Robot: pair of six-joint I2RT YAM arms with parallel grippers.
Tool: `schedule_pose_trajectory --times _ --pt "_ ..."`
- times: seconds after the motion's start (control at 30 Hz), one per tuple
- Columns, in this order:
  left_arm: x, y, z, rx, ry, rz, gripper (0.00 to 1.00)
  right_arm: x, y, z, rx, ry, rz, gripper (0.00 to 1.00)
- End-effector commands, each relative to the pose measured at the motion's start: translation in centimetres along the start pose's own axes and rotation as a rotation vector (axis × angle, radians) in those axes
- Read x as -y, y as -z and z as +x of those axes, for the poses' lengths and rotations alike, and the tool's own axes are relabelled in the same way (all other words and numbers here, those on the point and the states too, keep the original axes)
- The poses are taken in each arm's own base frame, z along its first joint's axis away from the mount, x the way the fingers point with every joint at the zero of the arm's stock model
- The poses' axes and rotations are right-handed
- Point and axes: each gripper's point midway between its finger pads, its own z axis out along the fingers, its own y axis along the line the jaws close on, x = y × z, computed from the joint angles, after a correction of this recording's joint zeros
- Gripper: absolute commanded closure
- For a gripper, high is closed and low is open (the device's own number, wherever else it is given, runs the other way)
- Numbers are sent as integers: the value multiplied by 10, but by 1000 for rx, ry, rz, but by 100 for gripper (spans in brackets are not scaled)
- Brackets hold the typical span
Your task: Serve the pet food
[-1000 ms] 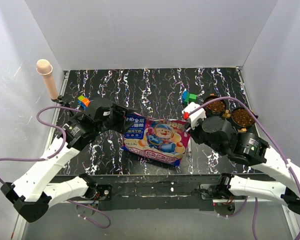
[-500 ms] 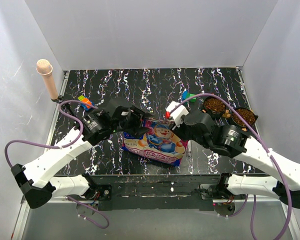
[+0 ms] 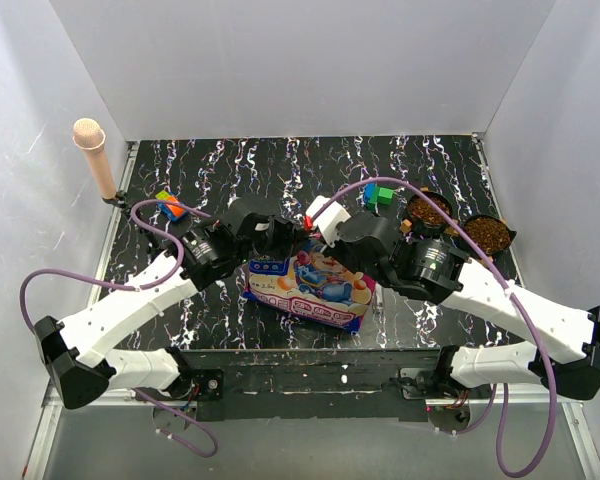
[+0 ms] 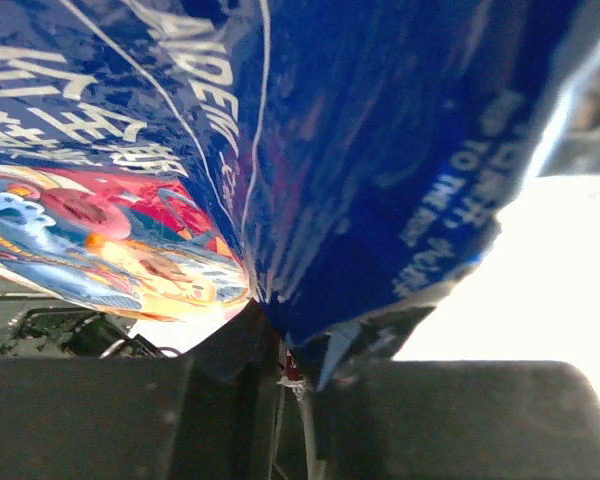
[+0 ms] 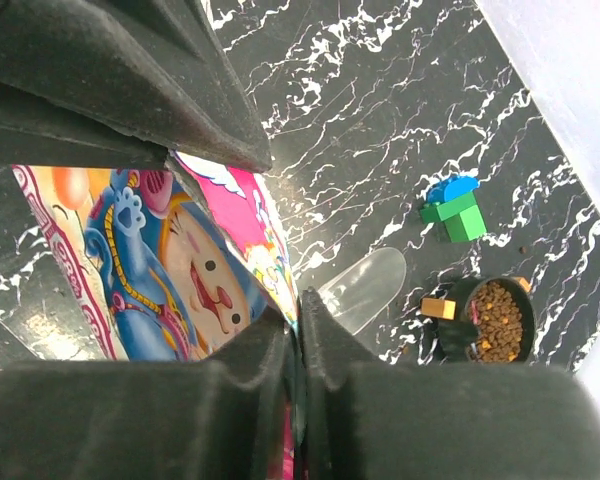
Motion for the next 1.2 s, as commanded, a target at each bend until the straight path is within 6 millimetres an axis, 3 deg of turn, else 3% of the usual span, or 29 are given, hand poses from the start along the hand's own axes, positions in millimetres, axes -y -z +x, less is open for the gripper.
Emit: schedule_pose_trajectory --times 0.0,0.13,0.27,0.37,0.4,0.53,0.63,0.73,0.77,0.83,0.87,1.03,1.17 --pt "17 6 -12 67 29 103 100 2 14 -17 79 -53 7 98" --pt "27 13 -22 120 -8 143 100 -3 18 -12 80 -41 10 99" --pt "18 20 -25 123 13 119 100 -10 19 -18 111 -43 -32 99" --pt "13 23 -20 82 53 123 100 -16 11 -24 113 -27 -46 68" --pt "12 24 -21 83 52 121 96 -15 10 -27 112 -22 -39 63" --pt "9 39 -28 111 41 100 57 -12 10 -39 136 -31 -24 57" --pt "9 51 -33 133 29 91 41 -8 17 -44 147 -59 -25 53" --pt "11 62 -35 123 30 121 31 -1 35 -49 149 -121 -29 49" --pt "13 67 -34 121 17 136 28 4 44 -53 154 -152 -31 43" --pt "20 79 -37 135 -52 167 25 14 67 -64 182 -218 -36 22" --pt "26 88 -40 150 -106 186 23 22 79 -71 207 -265 -25 19" --pt "54 134 -56 256 -386 241 22 71 135 -93 312 -420 77 15" --pt "81 176 -79 398 -513 336 21 109 173 -114 423 -475 163 14"
